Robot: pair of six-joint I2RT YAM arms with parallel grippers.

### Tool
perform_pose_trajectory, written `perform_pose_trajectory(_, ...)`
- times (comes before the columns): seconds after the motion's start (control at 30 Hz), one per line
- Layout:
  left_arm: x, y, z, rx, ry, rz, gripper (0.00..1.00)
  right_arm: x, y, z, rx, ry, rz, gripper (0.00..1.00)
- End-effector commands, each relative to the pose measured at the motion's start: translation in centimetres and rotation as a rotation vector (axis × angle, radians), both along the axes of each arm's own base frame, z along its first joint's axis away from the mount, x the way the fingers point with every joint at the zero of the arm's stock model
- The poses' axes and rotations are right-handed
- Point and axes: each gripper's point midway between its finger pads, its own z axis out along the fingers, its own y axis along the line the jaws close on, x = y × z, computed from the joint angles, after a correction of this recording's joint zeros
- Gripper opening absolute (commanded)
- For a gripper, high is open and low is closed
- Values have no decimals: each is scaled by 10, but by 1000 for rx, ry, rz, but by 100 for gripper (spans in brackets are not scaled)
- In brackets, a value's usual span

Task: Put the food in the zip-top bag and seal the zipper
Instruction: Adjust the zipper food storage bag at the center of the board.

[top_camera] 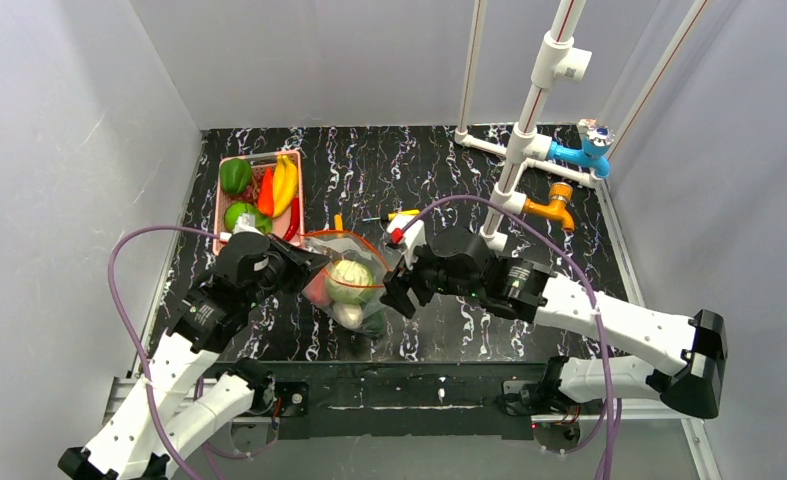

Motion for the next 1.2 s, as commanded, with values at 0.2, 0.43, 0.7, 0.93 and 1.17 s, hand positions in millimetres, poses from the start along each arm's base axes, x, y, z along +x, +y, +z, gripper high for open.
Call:
perform_pose_trajectory(0.2,-6,14,-3,24,8,49,0,20,40,36,25,-241,-23,46)
perform_pose_trajectory(0.43,-8,18,-4,19,37,84,0,17,41,21,-57,-319,21,70)
perform_pose_trajectory(0.7,-10,20,0,19,36,88,0,7,50,10,-76,-285,94,74)
perform_pose_trajectory(0.93,-13,24,2,32,19,84,0,6,59,2,-74,-261,103,49)
perform_pose_trajectory(1.17,-26,49,20,171,-65,70,50,14,52,26,-68,-323,79,1)
